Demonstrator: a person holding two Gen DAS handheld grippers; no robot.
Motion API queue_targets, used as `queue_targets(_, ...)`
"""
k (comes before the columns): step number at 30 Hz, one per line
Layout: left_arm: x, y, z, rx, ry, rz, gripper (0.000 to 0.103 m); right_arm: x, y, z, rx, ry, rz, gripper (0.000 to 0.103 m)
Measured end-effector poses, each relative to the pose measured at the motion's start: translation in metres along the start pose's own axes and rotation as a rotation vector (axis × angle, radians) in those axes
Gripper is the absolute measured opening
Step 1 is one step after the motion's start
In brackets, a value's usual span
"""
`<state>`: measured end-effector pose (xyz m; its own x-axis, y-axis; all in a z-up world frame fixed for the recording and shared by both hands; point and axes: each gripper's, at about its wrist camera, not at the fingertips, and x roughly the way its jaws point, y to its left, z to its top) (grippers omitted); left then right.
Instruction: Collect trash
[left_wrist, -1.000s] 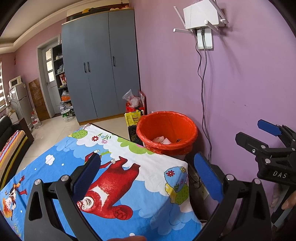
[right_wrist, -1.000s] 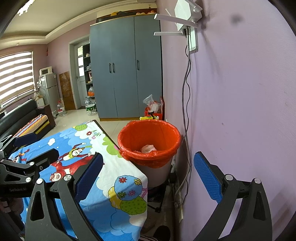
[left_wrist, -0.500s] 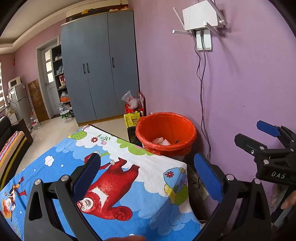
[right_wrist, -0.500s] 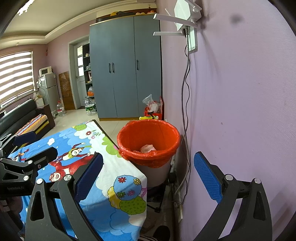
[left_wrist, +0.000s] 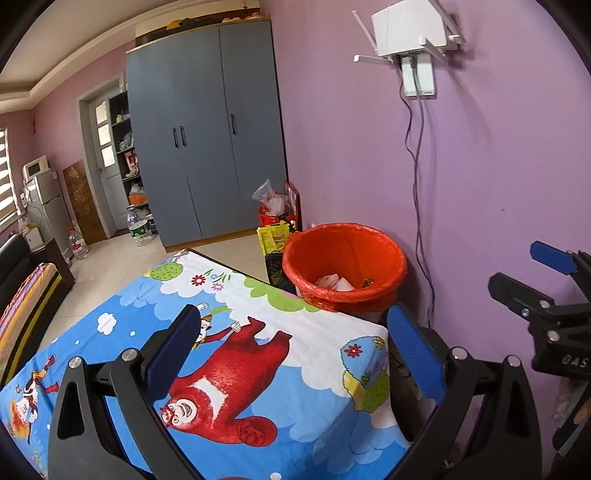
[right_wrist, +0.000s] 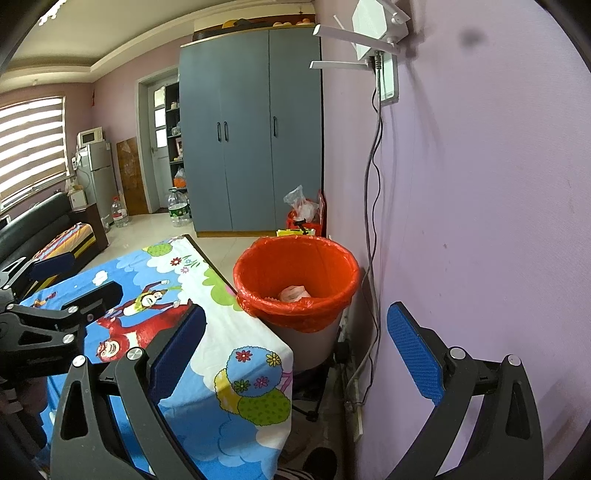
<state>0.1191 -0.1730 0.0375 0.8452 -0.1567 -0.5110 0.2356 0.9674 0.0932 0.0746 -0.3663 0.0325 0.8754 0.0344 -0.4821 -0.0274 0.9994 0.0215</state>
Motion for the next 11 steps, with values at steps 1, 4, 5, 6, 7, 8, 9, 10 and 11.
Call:
queue_targets(1,0.001,0.001,0.000,-0.003,0.002,-0.008,0.098,0.000,0.001,0.000,-0.003,0.003,-0.003,0.093)
queue_targets(4,0.005,0.006,-0.001,-0.022,0.005,-0.026,0.098,-0.001,0.003,0.001,-0.009,0.004,-0.011,0.093)
queue_targets(5,0.005,0.008,-0.002,-0.025,0.003,-0.036,0.098,-0.002,0.004,0.001,-0.010,0.003,-0.015,0.093)
queue_targets(6,0.005,0.009,-0.002,-0.029,0.005,-0.038,0.098,-0.003,0.004,0.002,-0.010,0.001,-0.019,0.093)
queue_targets(7,0.004,0.011,-0.002,-0.032,0.005,-0.039,0.098,-0.004,0.005,0.002,-0.009,-0.002,-0.024,0.093)
queue_targets(8,0.003,0.013,-0.003,-0.038,0.000,-0.040,0.098,-0.005,0.005,0.003,-0.007,-0.006,-0.026,0.093)
queue_targets(9,0.002,0.014,-0.003,-0.042,-0.001,-0.042,0.098,-0.007,0.005,0.003,-0.007,-0.011,-0.029,0.093)
queue_targets(10,0.001,0.017,-0.003,-0.048,-0.002,-0.044,0.098,-0.008,0.007,0.004,-0.008,-0.016,-0.031,0.093)
queue_targets(11,0.001,0.019,-0.003,-0.052,-0.003,-0.045,0.098,-0.008,0.009,0.004,-0.011,-0.017,-0.032,0.093)
